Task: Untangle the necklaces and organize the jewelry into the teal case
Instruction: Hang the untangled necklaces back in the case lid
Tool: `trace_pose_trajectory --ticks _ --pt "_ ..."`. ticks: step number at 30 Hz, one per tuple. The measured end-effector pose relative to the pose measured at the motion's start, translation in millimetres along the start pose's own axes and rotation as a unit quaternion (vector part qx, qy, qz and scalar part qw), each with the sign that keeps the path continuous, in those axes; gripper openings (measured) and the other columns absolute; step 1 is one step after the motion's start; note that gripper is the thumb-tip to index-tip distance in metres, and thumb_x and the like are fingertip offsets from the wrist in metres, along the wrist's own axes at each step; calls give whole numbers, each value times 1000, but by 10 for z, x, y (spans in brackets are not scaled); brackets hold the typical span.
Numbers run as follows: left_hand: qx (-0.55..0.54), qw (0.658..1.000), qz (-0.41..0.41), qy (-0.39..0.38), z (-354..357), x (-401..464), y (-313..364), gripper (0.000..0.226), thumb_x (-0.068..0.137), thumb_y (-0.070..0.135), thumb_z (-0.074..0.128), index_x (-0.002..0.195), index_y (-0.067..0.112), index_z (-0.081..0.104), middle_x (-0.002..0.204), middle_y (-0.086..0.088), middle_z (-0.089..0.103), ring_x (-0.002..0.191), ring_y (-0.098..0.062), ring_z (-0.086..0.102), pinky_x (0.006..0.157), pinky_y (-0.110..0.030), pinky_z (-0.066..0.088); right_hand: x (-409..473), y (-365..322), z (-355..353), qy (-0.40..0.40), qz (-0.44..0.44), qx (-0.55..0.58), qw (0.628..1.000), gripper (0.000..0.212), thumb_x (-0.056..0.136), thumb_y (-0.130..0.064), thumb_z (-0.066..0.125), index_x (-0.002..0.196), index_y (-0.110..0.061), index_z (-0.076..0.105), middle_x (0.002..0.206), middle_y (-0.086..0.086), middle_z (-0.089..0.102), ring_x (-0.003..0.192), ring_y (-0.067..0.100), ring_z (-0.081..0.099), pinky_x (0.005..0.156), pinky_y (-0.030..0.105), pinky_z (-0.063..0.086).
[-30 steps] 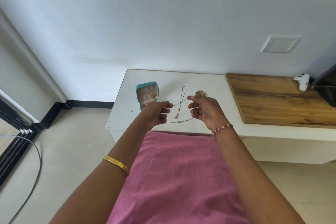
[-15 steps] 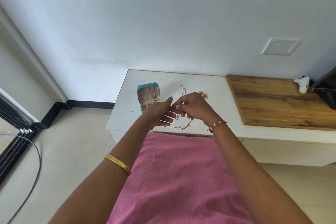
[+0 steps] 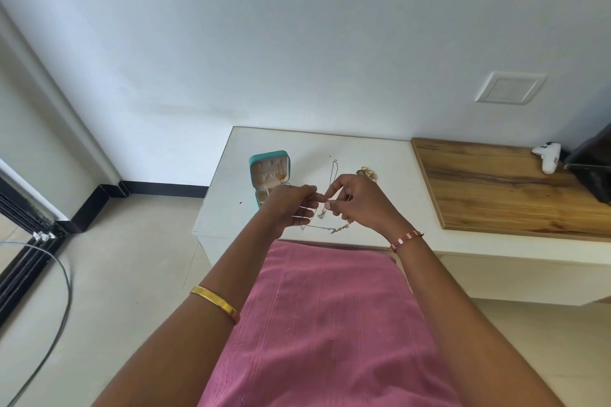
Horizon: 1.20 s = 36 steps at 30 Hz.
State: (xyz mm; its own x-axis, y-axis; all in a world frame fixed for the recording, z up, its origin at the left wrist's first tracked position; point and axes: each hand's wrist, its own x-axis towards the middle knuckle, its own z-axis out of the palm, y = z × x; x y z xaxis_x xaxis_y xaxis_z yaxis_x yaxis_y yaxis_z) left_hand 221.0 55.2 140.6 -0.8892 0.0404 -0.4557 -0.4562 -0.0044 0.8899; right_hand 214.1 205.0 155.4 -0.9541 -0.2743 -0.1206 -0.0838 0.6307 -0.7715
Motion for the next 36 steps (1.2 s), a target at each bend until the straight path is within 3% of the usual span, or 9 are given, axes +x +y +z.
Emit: trace_pose_trajectory --ticks 6,11,13,15,18,21,28,36 --pt "21 999 27 7 35 -29 30 25 93 19 52 74 7 64 67 -4 62 57 -15 54 59 -24 47 31 11 47 33 -24 12 999 30 81 -14 68 108 -23 59 73 3 61 58 13 55 64 32 49" --pt "29 999 37 10 45 -48 50 23 92 18 53 74 9 64 62 0 63 55 -13 55 58 -22 48 60 29 109 65 -52 -22 996 17 83 -15 67 99 -18 68 75 0 61 51 5 52 46 8 37" --pt "33 999 38 12 48 -52 55 24 92 19 54 73 10 64 60 1 63 55 -12 55 59 -21 48 62 49 128 79 -60 -45 994 12 84 -14 65 95 -13 69 79 2 62 51 4 51 45 6 36" --pt "39 998 36 14 58 -54 58 24 92 19 53 72 9 63 64 -1 63 56 -12 54 59 -21 47 47 63 145 98 -80 -100 987 12 85 -14 62 94 -10 70 83 3 63 56 8 51 53 13 40" --pt "32 999 27 19 71 -65 68 24 92 19 53 72 9 62 70 -4 62 57 -13 54 59 -21 47 -1 63 182 144 -153 -215 954 13 86 -14 60 92 -8 70 86 7 63 74 20 55 63 28 43" --pt "18 999 18 33 71 -73 84 24 91 19 54 70 9 61 69 -4 62 59 -14 55 60 -23 47 -31 63 220 202 -237 -309 899 3 77 -12 69 78 -9 70 71 6 61 69 24 59 53 22 36" --pt "18 999 9 38 85 -90 107 21 89 18 55 72 9 61 68 -4 60 58 -14 55 60 -24 46 -35 88 236 245 -281 -326 869 12 69 -16 79 70 -10 68 64 2 58 59 20 56 46 21 38" --pt "0 999 -10 41 121 -95 177 20 90 20 55 73 12 58 70 -3 60 60 -16 54 63 -27 45 -23 66 254 293 -331 -397 805 15 66 -1 77 64 -8 64 60 4 55 55 20 52 45 24 38"
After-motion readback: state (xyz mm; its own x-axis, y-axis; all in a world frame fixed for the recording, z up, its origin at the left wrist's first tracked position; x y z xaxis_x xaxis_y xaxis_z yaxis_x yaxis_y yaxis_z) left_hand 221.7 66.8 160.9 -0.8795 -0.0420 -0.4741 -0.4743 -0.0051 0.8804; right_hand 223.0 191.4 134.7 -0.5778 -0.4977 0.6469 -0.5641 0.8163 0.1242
